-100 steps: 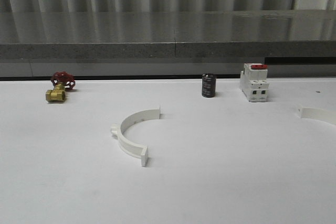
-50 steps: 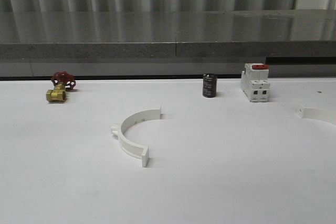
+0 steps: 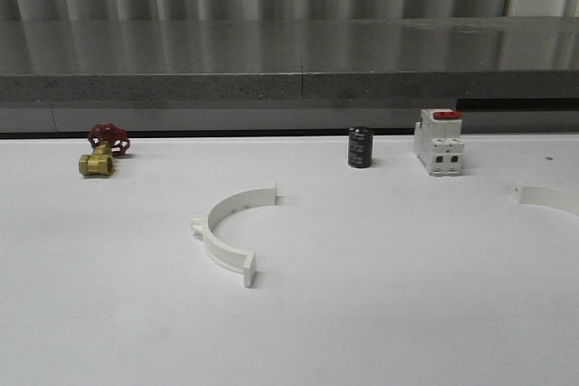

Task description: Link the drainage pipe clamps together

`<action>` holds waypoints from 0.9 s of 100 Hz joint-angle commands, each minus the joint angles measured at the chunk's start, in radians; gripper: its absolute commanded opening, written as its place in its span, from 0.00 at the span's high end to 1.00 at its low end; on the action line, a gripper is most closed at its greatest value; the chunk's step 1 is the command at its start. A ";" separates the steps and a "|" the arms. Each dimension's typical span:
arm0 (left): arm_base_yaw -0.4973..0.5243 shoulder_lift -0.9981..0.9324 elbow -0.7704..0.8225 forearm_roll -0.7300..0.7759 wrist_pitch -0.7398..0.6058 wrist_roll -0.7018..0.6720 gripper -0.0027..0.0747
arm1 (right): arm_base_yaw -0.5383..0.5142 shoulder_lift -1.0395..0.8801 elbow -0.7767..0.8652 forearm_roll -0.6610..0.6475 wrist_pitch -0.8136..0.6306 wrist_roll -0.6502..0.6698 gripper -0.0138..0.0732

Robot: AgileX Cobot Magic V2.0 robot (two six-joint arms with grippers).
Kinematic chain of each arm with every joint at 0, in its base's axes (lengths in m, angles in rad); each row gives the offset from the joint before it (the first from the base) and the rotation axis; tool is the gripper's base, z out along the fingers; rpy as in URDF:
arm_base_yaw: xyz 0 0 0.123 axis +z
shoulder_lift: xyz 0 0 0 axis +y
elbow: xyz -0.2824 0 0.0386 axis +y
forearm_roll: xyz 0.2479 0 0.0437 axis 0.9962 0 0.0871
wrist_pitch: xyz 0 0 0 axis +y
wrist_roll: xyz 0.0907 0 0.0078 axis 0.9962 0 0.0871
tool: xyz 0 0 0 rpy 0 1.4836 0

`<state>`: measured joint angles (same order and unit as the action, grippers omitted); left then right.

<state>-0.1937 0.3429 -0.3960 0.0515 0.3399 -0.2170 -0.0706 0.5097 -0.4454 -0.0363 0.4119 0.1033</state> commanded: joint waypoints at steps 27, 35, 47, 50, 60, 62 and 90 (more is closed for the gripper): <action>0.002 0.008 -0.028 0.003 -0.073 -0.001 0.99 | -0.004 0.392 -0.230 0.055 0.098 -0.006 0.92; 0.002 0.008 -0.028 0.003 -0.073 -0.001 0.99 | -0.004 0.441 -0.232 0.076 0.097 -0.006 0.91; 0.002 0.008 -0.028 0.003 -0.073 -0.001 0.99 | -0.004 0.484 -0.232 0.076 0.097 -0.006 0.84; 0.002 0.008 -0.028 0.003 -0.073 -0.001 0.99 | -0.004 0.491 -0.232 0.076 0.096 -0.006 0.79; 0.002 0.008 -0.028 0.003 -0.073 -0.001 0.99 | -0.004 0.510 -0.232 0.076 0.091 -0.006 0.56; 0.002 0.008 -0.028 0.003 -0.073 -0.001 0.99 | -0.004 0.514 -0.232 0.076 0.087 -0.006 0.53; 0.002 0.008 -0.028 0.003 -0.073 -0.001 0.99 | -0.004 0.576 -0.232 0.076 -0.045 0.021 0.26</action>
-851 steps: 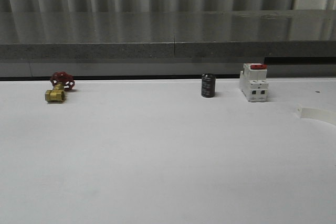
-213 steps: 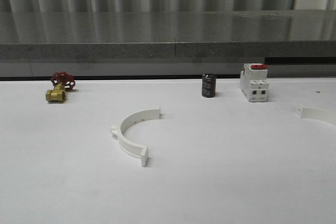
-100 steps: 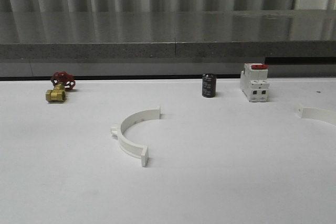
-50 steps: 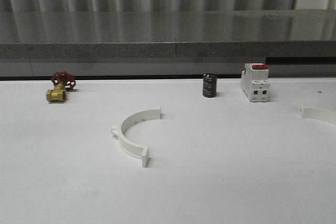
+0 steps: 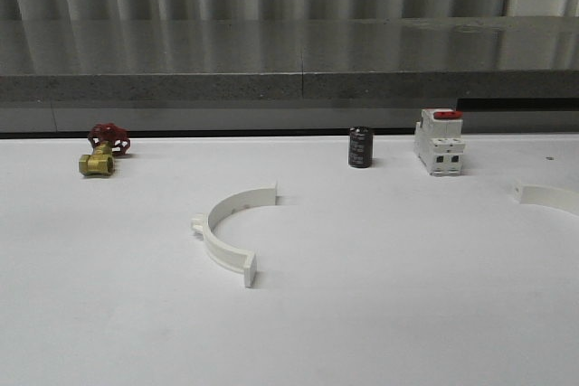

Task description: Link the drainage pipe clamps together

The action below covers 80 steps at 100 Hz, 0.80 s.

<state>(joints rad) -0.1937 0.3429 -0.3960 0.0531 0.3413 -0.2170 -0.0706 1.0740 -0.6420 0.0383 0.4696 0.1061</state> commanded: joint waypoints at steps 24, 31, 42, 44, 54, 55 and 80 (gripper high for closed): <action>0.002 0.008 -0.028 0.001 -0.075 -0.001 0.99 | -0.004 0.173 -0.109 0.002 -0.111 0.019 0.26; 0.002 0.008 -0.028 0.001 -0.075 -0.001 0.99 | -0.004 0.231 -0.146 0.002 -0.109 0.019 0.26; 0.002 0.008 -0.026 0.001 -0.075 -0.001 0.99 | -0.005 0.323 -0.210 -0.001 -0.069 0.017 0.26; 0.002 0.008 -0.026 0.001 -0.075 -0.001 0.99 | -0.005 0.334 -0.218 -0.004 -0.063 0.017 0.26; 0.002 0.008 -0.023 0.001 -0.075 -0.001 0.99 | -0.005 0.417 -0.272 -0.024 -0.030 0.017 0.26; 0.002 0.008 -0.023 0.001 -0.075 -0.001 0.99 | -0.005 0.422 -0.275 -0.026 -0.028 0.017 0.26; 0.002 0.008 -0.023 0.001 -0.075 -0.001 0.99 | -0.005 0.571 -0.360 -0.059 0.017 0.017 0.26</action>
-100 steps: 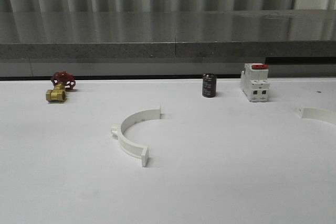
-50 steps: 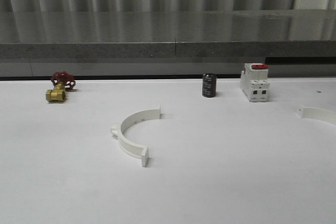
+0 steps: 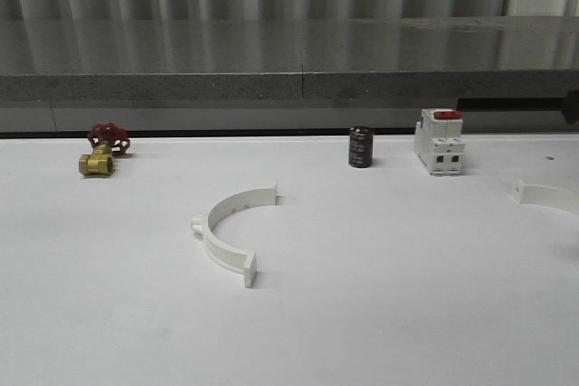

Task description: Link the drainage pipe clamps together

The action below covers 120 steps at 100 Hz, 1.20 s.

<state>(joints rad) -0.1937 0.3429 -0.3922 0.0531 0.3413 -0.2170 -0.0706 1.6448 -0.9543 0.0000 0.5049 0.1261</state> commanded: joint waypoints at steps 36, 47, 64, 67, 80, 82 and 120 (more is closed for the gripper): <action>0.002 0.008 -0.027 0.001 -0.075 -0.001 0.99 | -0.005 0.105 -0.071 -0.036 -0.035 -0.003 0.27; 0.002 0.008 -0.027 0.001 -0.075 -0.001 0.99 | -0.005 0.115 -0.071 -0.036 -0.041 -0.003 0.27; 0.002 0.008 -0.027 0.001 -0.075 -0.001 0.99 | -0.005 0.117 -0.071 -0.036 -0.051 -0.003 0.41; 0.002 0.008 -0.027 0.001 -0.075 -0.001 0.99 | -0.005 0.117 -0.071 -0.036 -0.051 -0.003 0.46; 0.002 0.008 -0.027 0.001 -0.075 -0.001 0.99 | -0.005 0.117 -0.071 -0.036 -0.051 -0.003 0.67; 0.002 0.008 -0.027 0.001 -0.075 -0.001 0.99 | -0.005 0.117 -0.071 -0.036 -0.051 -0.003 0.70; 0.002 0.008 -0.027 0.001 -0.075 -0.001 0.99 | -0.005 0.117 -0.071 -0.034 -0.119 -0.002 0.85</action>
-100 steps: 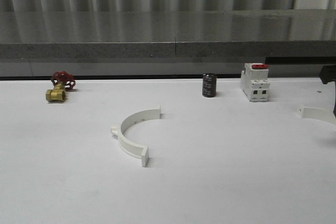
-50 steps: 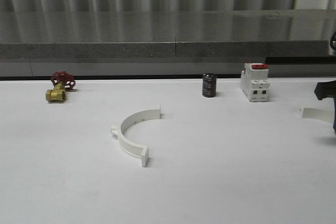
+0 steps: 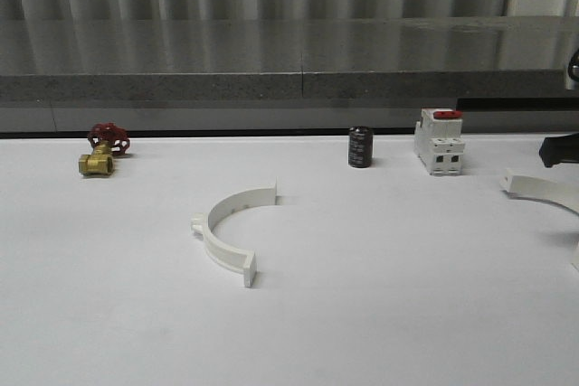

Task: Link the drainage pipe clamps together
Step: 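Grasp the second half-ring by its tab with the right gripper, then carry the half-ring to the placed one and press their ends together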

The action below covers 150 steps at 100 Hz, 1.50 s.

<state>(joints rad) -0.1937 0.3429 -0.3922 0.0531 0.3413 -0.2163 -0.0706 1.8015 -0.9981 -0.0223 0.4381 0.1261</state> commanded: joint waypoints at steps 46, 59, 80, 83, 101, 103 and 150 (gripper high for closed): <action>0.002 0.008 -0.027 0.001 -0.075 -0.001 0.99 | 0.133 -0.060 -0.068 0.094 0.020 0.098 0.75; 0.002 0.008 -0.027 0.001 -0.075 -0.001 0.99 | 0.247 -0.060 -0.102 0.093 0.026 0.205 0.75; 0.002 0.008 -0.027 0.001 -0.075 -0.001 0.99 | 0.404 -0.045 -0.173 0.090 0.031 0.328 0.75; 0.002 0.008 -0.027 0.001 -0.075 -0.001 0.99 | 0.418 -0.041 -0.182 0.090 0.032 0.337 0.75; 0.002 0.008 -0.027 0.001 -0.075 -0.001 0.99 | 0.481 0.008 -0.234 0.079 0.047 0.419 0.75; 0.002 0.008 -0.027 0.001 -0.075 -0.001 0.99 | 0.487 0.015 -0.241 0.076 0.051 0.428 0.75; 0.002 0.008 -0.027 0.001 -0.075 -0.001 0.99 | 0.617 0.050 -0.268 -0.300 0.155 0.906 0.75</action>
<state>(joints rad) -0.1937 0.3429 -0.3922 0.0531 0.3413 -0.2163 0.5324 1.8984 -1.2321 -0.2263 0.5964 0.9377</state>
